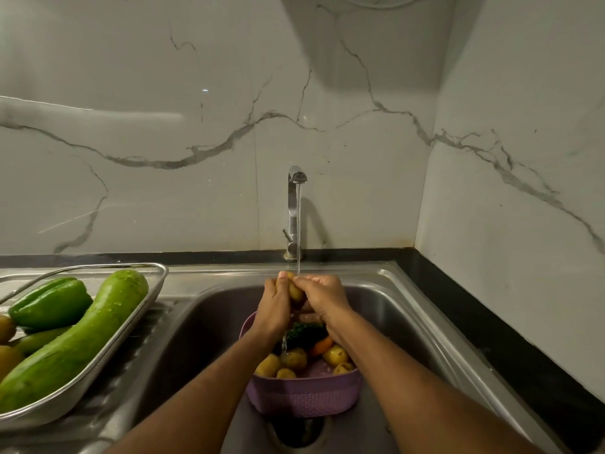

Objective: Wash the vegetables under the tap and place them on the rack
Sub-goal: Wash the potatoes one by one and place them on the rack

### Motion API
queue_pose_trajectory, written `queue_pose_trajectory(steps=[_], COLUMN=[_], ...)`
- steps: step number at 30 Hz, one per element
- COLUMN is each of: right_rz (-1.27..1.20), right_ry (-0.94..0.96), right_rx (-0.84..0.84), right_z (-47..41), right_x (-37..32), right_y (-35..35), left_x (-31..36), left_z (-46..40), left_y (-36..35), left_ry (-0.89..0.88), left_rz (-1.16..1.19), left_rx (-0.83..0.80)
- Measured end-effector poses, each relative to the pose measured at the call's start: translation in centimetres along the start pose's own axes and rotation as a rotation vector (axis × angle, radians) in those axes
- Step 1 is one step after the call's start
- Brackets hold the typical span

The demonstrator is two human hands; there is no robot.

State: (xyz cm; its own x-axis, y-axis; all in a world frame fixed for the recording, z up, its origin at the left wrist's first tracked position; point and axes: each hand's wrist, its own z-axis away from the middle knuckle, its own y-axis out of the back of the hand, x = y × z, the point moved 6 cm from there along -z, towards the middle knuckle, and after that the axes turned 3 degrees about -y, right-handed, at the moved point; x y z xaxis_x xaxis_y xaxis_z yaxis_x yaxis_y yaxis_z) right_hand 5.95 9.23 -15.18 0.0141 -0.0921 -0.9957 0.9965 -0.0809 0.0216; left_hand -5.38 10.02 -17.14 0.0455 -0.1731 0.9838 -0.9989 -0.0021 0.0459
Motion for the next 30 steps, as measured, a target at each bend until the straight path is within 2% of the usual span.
queue_pose_trajectory(steps=[4,6,11,16,20,22,26,27,30], right_rz=[0.216,0.290,0.276,0.291,0.269,0.224,0.021,-0.009,-0.067], right_ry=[0.080,0.127,0.179,0.213,0.164,0.140,0.068,0.038,-0.060], right_rx=[0.126,0.119,0.045,0.262,0.298,0.283,0.179,0.138,0.017], right_z=[-0.6,-0.9,-0.5,-0.7,-0.9,-0.7,-1.1,-1.3,-1.3], right_x=[0.4,0.3,0.0,0.4,0.8,0.8,0.7,0.8,1.4], right_y=[0.2,0.0,-0.3,0.8,1.3,1.6,1.8,1.6,0.7], left_x=[-0.4,-0.3,-0.5,-0.3,-0.1,0.2,1.0,1.1,1.5], left_z=[0.2,0.2,-0.2,-0.1,0.4,0.9,2.1,2.2,1.8], left_y=[-0.3,-0.4,0.2,-0.3,-0.8,-1.2,-0.9,-0.7,0.2], left_ry=[-0.007,0.006,0.060,0.039,0.112,0.165,0.247,0.235,0.091], left_rz=[-0.041,-0.019,0.035,-0.026,-0.048,-0.049,0.106,0.057,-0.316], left_rx=[-0.034,-0.041,-0.023,-0.073,-0.135,-0.158,-0.139,-0.146,-0.174])
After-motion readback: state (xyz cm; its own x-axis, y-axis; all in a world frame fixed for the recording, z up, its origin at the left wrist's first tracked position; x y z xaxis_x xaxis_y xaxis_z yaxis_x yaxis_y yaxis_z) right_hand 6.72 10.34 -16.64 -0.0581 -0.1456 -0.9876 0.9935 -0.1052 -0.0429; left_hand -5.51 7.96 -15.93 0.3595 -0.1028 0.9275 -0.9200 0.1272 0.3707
